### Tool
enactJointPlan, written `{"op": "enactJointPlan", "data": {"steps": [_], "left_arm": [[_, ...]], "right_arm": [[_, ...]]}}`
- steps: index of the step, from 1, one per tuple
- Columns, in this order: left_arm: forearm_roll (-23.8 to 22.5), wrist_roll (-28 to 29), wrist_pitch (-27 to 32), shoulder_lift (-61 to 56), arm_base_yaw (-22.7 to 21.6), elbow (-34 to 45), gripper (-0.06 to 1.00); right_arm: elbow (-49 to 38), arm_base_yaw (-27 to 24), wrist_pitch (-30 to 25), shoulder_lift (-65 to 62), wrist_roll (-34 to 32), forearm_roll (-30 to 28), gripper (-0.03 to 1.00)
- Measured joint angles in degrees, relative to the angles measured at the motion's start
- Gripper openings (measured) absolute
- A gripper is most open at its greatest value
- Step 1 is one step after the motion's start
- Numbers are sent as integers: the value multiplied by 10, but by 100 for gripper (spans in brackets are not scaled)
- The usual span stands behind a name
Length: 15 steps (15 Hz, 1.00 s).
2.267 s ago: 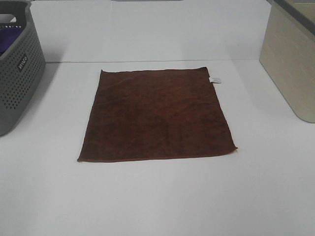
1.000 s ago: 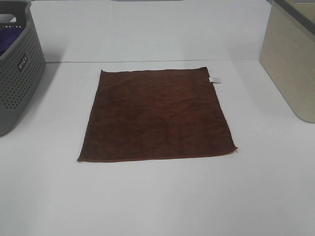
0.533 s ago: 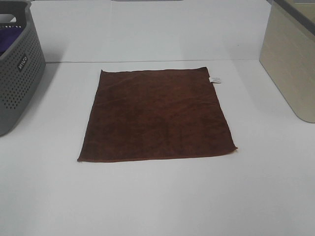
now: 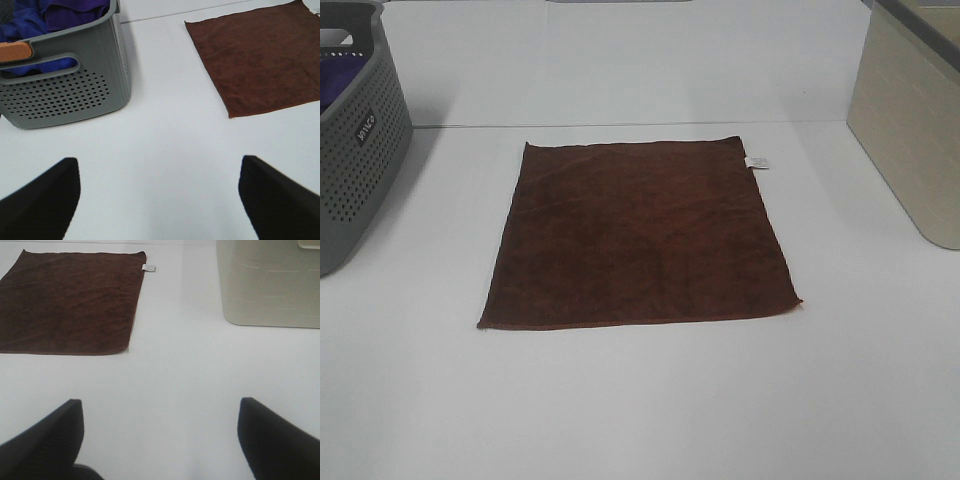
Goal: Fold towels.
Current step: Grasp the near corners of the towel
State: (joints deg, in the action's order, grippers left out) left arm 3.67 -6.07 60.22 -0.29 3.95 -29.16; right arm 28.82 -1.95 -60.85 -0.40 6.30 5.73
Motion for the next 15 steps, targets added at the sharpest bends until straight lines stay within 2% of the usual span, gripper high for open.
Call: {"op": "enactJointPlan", "data": {"steps": [15], "left_arm": [[0, 0, 0, 0, 0, 0, 82]], "right_arm": [[0, 0, 0, 0, 0, 0, 79]]}}
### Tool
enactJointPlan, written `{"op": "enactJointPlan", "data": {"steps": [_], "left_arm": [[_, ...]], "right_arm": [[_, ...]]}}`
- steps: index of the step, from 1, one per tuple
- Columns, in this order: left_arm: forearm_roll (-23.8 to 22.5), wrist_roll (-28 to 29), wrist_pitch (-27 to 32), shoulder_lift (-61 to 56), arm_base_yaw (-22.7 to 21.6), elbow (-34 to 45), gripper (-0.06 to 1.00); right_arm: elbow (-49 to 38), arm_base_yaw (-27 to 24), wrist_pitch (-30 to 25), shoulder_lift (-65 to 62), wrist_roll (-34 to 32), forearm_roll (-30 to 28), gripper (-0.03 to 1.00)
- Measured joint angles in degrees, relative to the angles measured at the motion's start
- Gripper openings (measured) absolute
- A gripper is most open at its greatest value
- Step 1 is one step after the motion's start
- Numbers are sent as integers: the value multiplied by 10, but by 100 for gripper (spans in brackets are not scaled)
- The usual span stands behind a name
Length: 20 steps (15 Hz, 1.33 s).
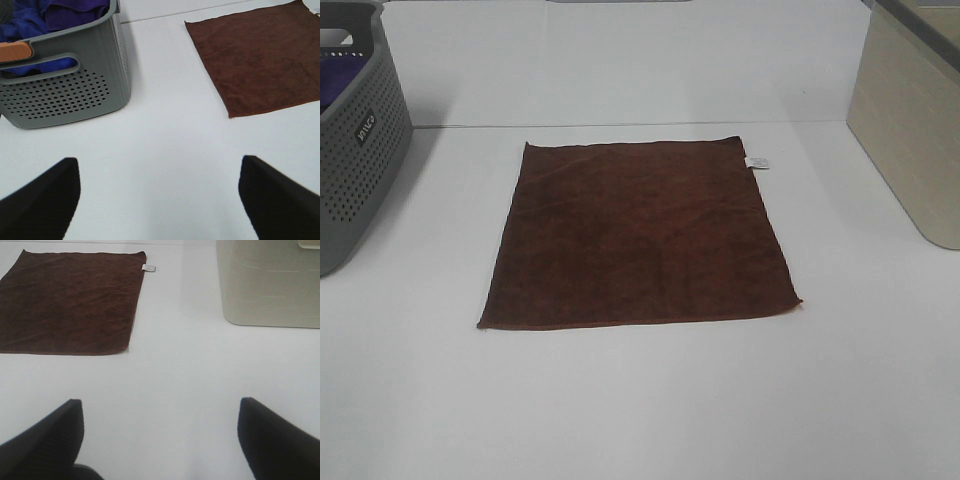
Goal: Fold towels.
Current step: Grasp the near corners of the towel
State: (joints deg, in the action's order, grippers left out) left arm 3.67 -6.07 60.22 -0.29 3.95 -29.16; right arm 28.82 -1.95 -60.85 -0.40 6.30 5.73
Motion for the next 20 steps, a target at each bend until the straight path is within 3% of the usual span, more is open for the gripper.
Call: {"op": "enactJointPlan", "data": {"steps": [17, 18, 20], "left_arm": [[0, 0, -6, 1, 0, -1, 82], [1, -1, -36, 7, 0, -4, 82], [16, -1, -154, 34, 0, -1, 82]], "right_arm": [[0, 0, 1, 2, 0, -1, 79], [5, 0, 12, 17, -1, 3, 78], [10, 0, 75, 72, -1, 32, 78]]}}
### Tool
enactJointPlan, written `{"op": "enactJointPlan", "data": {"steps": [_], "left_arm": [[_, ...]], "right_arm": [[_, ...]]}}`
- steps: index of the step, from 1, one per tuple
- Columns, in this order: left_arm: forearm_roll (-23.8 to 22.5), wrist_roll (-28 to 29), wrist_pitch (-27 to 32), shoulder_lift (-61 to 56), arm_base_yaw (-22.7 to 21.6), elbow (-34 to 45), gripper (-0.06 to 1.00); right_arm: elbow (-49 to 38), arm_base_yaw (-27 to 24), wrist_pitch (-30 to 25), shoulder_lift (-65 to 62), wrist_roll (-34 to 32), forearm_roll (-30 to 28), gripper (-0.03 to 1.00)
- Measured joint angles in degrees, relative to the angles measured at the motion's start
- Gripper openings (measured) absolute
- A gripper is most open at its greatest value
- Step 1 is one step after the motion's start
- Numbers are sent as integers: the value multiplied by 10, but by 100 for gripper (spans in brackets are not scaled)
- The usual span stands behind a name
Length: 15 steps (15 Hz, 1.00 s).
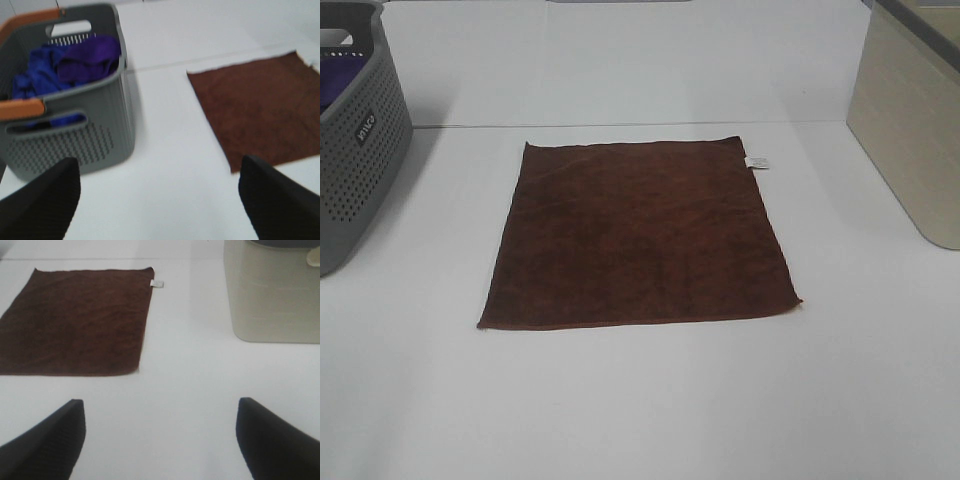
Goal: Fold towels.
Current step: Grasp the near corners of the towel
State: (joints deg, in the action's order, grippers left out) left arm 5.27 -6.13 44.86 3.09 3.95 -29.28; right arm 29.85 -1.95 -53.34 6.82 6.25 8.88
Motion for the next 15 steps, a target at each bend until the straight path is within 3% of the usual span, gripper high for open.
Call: {"op": "enactJointPlan", "data": {"steps": [1, 3, 6, 8, 10, 15], "left_arm": [[5, 0, -32, 11, 0, 2, 81], [37, 0, -128, 78, 0, 9, 79], [136, -5, -229, 226, 0, 9, 77], [195, -26, -262, 338, 0, 9, 77], [253, -74, -266, 460, 0, 1, 77], [438, -218, -216, 711, 0, -74, 77]], "right_arm": [[1, 0, 22, 20, 0, 7, 77], [1, 0, 119, 111, 2, 23, 75], [1, 0, 292, 255, 1, 28, 74], [1, 0, 372, 352, -5, 49, 74], [12, 0, 383, 456, -9, 85, 74], [111, 0, 237, 665, 67, 143, 74]]}}
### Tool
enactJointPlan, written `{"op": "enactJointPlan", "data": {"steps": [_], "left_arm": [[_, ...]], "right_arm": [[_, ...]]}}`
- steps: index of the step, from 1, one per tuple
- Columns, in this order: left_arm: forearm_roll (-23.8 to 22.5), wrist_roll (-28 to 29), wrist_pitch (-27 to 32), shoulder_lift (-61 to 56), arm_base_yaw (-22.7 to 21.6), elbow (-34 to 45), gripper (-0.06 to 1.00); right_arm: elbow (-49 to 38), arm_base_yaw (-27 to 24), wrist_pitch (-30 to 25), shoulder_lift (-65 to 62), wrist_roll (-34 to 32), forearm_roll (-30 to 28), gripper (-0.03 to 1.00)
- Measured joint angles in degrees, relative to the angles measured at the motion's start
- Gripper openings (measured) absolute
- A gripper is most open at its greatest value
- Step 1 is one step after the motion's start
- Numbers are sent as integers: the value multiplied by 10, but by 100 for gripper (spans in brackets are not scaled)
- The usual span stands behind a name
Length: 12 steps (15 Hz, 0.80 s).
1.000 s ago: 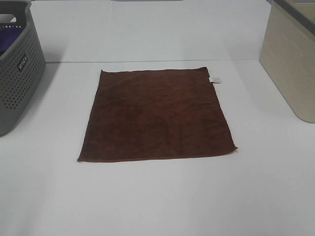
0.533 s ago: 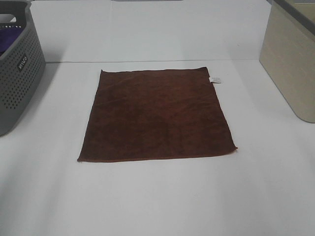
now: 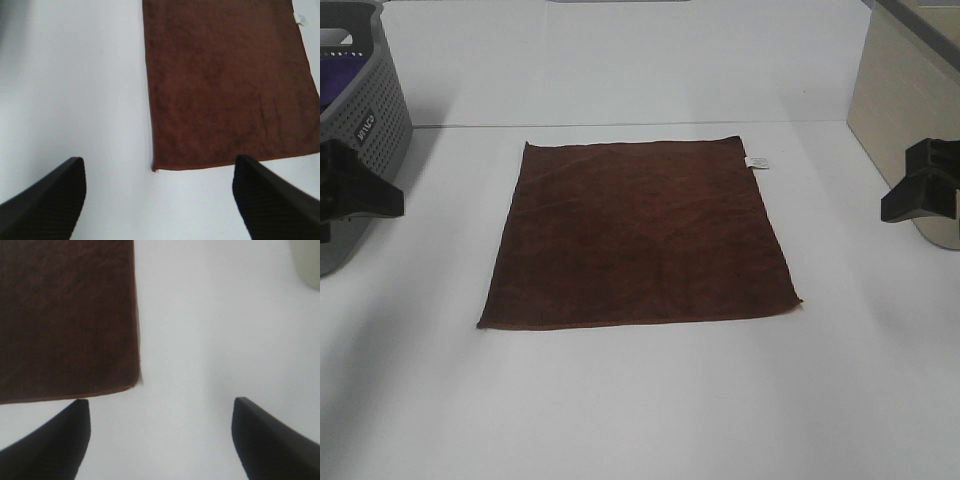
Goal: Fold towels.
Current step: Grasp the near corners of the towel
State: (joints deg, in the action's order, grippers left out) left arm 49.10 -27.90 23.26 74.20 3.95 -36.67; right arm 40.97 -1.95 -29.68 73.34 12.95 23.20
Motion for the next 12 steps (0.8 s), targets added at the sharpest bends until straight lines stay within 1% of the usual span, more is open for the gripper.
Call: {"op": "enactJointPlan", "data": {"steps": [2, 4, 5, 7, 8, 10, 12], "left_arm": [[73, -57, 42, 76, 0, -33, 77], [138, -98, 78, 142, 0, -53, 77], [166, -119, 92, 171, 0, -60, 77], [214, -158, 112, 228, 0, -74, 77], [229, -172, 118, 254, 0, -82, 77], [246, -190, 131, 289, 0, -100, 76], [253, -201, 132, 319, 0, -119, 76]], "right_arm": [[28, 0, -35, 48, 61, 72, 74], [49, 0, -48, 87, 128, 151, 74], [59, 0, -53, 107, 150, 174, 74], [91, -1, -87, 154, 160, 190, 74], [114, -1, -119, 180, 168, 190, 74], [160, -1, -171, 242, 179, 192, 72], [196, -13, -198, 299, 184, 194, 71]]}}
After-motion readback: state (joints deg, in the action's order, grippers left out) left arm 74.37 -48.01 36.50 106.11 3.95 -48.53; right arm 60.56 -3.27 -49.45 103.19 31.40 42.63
